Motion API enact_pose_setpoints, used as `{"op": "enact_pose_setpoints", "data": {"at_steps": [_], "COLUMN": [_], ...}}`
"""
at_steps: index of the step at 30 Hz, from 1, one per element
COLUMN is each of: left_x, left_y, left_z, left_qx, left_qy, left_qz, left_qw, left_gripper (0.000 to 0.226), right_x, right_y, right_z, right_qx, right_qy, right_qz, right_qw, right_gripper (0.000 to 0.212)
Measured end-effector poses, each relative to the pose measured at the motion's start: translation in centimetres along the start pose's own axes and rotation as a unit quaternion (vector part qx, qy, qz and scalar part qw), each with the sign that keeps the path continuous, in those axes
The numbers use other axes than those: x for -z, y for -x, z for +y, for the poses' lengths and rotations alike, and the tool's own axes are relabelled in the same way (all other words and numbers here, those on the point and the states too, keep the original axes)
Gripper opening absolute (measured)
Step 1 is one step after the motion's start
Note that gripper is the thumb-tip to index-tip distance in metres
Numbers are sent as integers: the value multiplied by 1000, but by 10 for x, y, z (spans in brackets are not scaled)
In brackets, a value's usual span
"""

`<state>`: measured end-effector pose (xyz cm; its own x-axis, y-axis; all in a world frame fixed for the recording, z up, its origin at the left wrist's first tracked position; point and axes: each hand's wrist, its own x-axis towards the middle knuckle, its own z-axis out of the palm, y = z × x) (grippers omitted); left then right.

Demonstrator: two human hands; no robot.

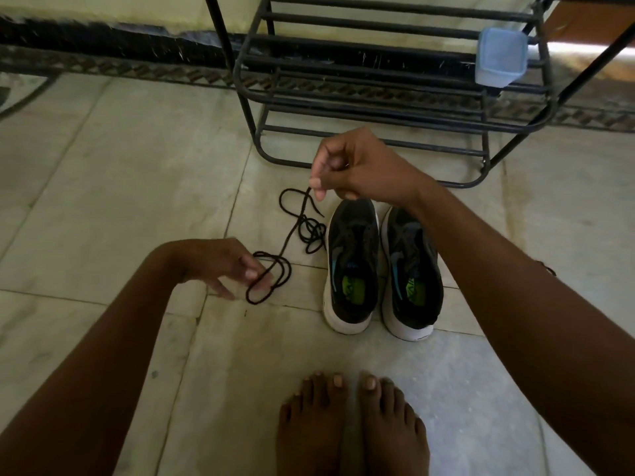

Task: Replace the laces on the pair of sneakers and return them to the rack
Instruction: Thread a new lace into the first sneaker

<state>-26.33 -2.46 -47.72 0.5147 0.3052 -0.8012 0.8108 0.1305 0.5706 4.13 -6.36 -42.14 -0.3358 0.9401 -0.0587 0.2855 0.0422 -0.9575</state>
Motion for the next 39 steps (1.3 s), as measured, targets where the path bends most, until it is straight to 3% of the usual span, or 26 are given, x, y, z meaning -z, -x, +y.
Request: {"op": "enact_pose_setpoints", "data": {"at_steps": [3, 5, 9, 16, 19, 22, 25, 27, 28, 30, 32, 33, 35, 37, 39], "left_x": [-13, -21, -45, -31, -6, 9, 9, -1, -9, -27, -42, -47, -52, -49, -43], "left_y": [-34, -61, -96, -142, -146, -137, -121, -105, -95, -76, -68, -70, -73, -78, -79], "left_z": [15, 22, 34, 22, 17, 7, 8, 24, 33, 48, 51, 49, 49, 43, 36], "left_qx": [-84, -155, -188, -92, -62, -42, -73, -118, -156, -237, -265, -270, -274, -267, -255], "left_qy": [-46, -47, -9, 94, 146, 134, 104, 124, 151, 194, 159, 124, 100, 134, 158], "left_qz": [192, 268, 229, 352, 420, 474, 512, 502, 450, 276, 180, 180, 250, 333, 365], "left_qw": [977, 950, 955, 927, 894, 869, 849, 848, 866, 911, 934, 938, 923, 894, 881], "left_gripper": [29, 28, 22, 34, 36, 28, 20, 28, 34, 44, 38, 28, 9, 13, 12], "right_x": [-8, -9, -7, -5, -6, -6, -7, -9, -10, -11, -10, -9, -7, -5, -4], "right_y": [3, 5, 8, 15, 18, 19, 17, 15, 15, 14, 15, 15, 16, 18, 21], "right_z": [4, 5, 11, 29, 35, 39, 38, 37, 36, 35, 34, 34, 32, 32, 32], "right_qx": [-9, -9, -8, -22, -22, -27, -27, -26, -25, -23, -26, -30, -34, -36, -41], "right_qy": [-4, -12, -27, -28, -20, -22, -30, -33, -36, -37, -32, -31, -34, -42, -57], "right_qz": [-19, -13, 24, 58, 58, 53, 45, 44, 44, 49, 57, 57, 49, 40, 30], "right_qw": [1000, 1000, 999, 998, 998, 998, 998, 998, 998, 998, 998, 997, 998, 998, 997], "right_gripper": [12, 12, 12, 13, 13, 9, 10, 11, 11, 11, 12, 12, 13, 13, 13]}}
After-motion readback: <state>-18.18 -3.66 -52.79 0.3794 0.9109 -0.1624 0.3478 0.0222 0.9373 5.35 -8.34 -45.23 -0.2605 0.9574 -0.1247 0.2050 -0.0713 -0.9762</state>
